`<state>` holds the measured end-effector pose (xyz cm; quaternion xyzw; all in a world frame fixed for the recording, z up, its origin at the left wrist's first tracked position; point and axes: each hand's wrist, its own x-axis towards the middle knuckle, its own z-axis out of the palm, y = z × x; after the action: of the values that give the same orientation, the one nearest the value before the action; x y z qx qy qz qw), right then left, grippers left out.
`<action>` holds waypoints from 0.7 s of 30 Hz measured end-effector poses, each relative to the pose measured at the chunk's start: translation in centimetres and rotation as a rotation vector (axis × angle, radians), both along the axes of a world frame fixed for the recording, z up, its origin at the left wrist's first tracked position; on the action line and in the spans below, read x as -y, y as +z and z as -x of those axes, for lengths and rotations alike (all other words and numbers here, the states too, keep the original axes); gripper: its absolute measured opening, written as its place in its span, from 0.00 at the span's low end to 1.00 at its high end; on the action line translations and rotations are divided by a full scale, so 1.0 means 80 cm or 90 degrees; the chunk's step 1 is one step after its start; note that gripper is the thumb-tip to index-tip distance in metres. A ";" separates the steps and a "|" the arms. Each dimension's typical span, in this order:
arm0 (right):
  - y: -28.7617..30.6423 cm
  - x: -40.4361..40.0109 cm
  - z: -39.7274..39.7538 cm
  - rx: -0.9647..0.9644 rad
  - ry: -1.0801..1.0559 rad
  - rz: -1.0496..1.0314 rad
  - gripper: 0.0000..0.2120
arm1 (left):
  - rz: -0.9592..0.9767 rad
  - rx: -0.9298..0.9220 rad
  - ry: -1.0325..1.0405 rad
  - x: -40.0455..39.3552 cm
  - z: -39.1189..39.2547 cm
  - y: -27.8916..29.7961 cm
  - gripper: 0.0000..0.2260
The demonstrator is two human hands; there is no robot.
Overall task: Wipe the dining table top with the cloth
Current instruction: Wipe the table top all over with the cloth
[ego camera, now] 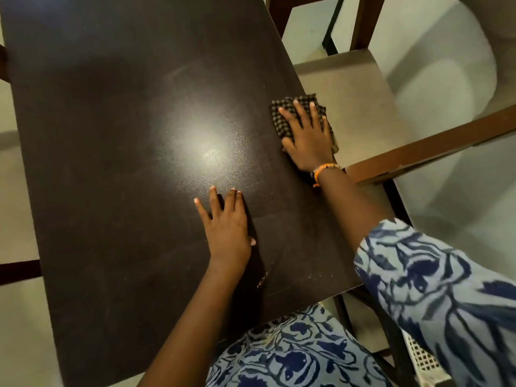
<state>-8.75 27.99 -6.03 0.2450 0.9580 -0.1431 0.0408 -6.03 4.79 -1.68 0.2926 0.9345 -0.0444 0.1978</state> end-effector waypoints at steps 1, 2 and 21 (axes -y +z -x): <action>0.001 -0.003 0.014 0.000 -0.012 0.010 0.29 | 0.001 -0.003 0.001 -0.001 0.000 0.001 0.45; 0.001 -0.004 0.024 0.002 -0.022 0.018 0.29 | 0.004 -0.005 0.001 -0.002 -0.001 0.001 0.45; 0.002 0.153 -0.123 0.026 -0.079 -0.027 0.32 | -0.117 0.030 0.002 0.090 0.002 -0.002 0.44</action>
<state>1.06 15.74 -5.89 0.3074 0.9429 -0.1198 0.0461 -6.19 -2.44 -1.81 0.3092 0.9301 0.0490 0.1924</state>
